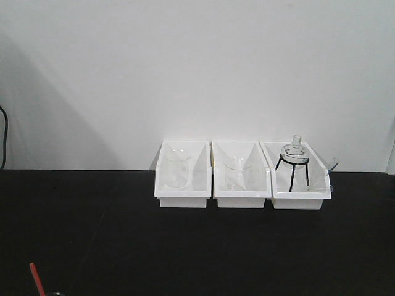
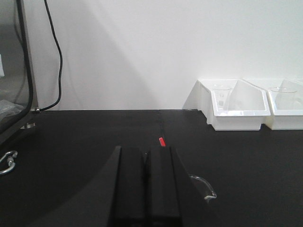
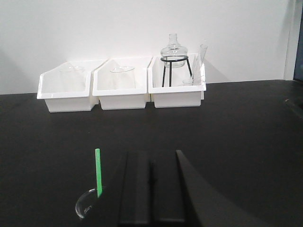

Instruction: Sort red and green spoons into left cabinet

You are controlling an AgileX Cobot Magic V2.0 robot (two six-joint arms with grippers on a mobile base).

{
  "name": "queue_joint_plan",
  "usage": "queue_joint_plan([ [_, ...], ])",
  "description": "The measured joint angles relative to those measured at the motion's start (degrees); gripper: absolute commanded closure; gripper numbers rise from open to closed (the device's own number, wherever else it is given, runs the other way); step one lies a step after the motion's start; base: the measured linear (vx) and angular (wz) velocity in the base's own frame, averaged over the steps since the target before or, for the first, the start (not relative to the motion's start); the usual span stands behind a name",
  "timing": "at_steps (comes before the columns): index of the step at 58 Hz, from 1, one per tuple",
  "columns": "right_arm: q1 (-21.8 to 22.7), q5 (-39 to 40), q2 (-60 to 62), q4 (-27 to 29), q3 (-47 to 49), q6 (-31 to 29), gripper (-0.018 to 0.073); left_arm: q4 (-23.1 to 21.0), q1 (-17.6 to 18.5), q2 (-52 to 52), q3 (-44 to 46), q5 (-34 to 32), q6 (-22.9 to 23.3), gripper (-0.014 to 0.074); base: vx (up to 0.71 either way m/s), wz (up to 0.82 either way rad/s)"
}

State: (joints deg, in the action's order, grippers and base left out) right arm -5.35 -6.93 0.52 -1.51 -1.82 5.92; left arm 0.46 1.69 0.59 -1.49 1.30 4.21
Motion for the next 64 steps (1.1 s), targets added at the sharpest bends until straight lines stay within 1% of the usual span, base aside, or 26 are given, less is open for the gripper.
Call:
queue_joint_plan([
  [33,0.0,1.1,0.0,0.0,0.0,-1.1,0.0562,0.0,0.0,0.0,0.0,-0.5,0.0,0.0597,0.00,0.00],
  [39,0.0,3.3,0.0,0.0,0.0,-1.1,0.0562,0.0,0.0,0.0,0.0,-1.6,0.0,0.0597,0.00,0.00],
  [49,0.0,10.2,0.0,0.1,0.0,-1.1,0.0562,0.0,0.0,0.0,0.0,-4.1,0.0,0.0597,0.00,0.00],
  [53,0.0,12.2,0.0,1.0,0.2,-0.9,0.0562,0.0,0.0,0.0,0.0,-5.5,0.0,0.0597,0.00,0.00],
  [58,0.0,11.0,0.0,1.8,2.3,-0.3,0.0562,0.0,0.0,0.0,1.2,-4.5,0.0,0.0597,0.00,0.00],
  [64,0.0,5.8,-0.1,1.5,8.8,-0.2,0.0562,0.0,0.0,-0.4,6.2,-0.8,-1.0,0.0597,0.00,0.00],
])
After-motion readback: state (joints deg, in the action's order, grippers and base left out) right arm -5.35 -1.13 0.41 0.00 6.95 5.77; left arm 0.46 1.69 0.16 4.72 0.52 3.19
